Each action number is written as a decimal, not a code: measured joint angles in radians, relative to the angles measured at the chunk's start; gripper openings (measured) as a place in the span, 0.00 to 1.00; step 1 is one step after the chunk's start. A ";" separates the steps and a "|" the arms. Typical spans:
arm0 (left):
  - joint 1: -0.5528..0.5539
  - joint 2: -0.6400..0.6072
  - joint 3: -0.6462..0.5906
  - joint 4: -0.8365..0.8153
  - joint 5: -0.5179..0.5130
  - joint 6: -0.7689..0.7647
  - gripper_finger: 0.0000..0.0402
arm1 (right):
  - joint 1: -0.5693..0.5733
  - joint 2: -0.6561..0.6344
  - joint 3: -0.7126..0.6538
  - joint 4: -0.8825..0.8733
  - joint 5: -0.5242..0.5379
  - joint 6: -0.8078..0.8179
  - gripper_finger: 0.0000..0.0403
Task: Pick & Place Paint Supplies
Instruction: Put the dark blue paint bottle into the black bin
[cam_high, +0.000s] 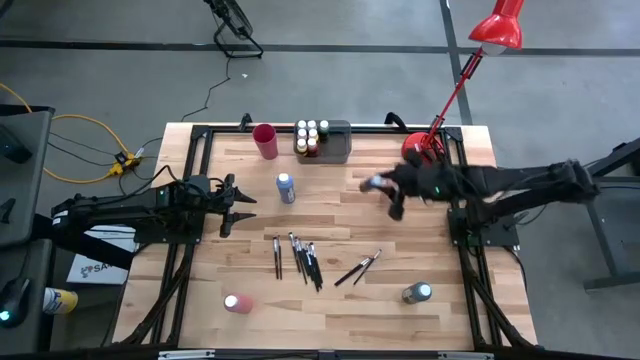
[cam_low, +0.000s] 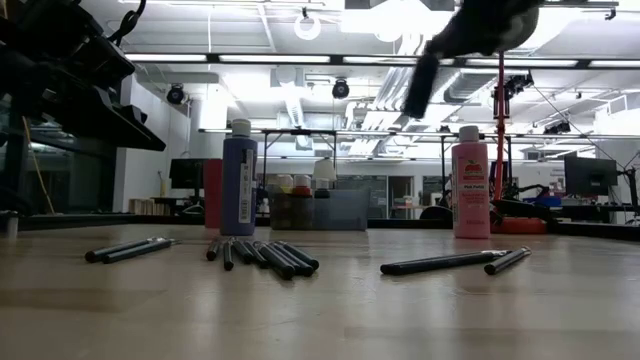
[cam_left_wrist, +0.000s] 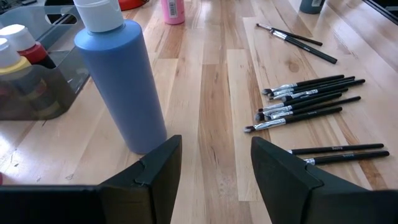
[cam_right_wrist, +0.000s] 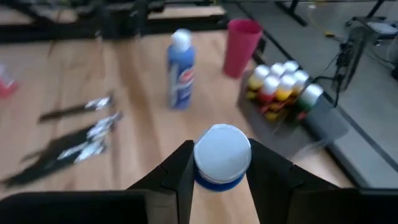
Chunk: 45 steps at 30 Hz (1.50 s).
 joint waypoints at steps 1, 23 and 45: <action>0.000 0.000 0.000 0.000 0.000 0.000 0.46 | -0.043 0.018 0.021 0.011 -0.030 -0.020 0.28; 0.000 0.000 0.000 0.000 0.000 0.000 0.46 | -0.484 0.786 0.527 0.154 -0.232 -0.007 0.28; 0.000 0.000 0.000 0.000 0.000 0.000 0.46 | -0.525 1.010 0.539 0.320 -0.194 0.052 0.29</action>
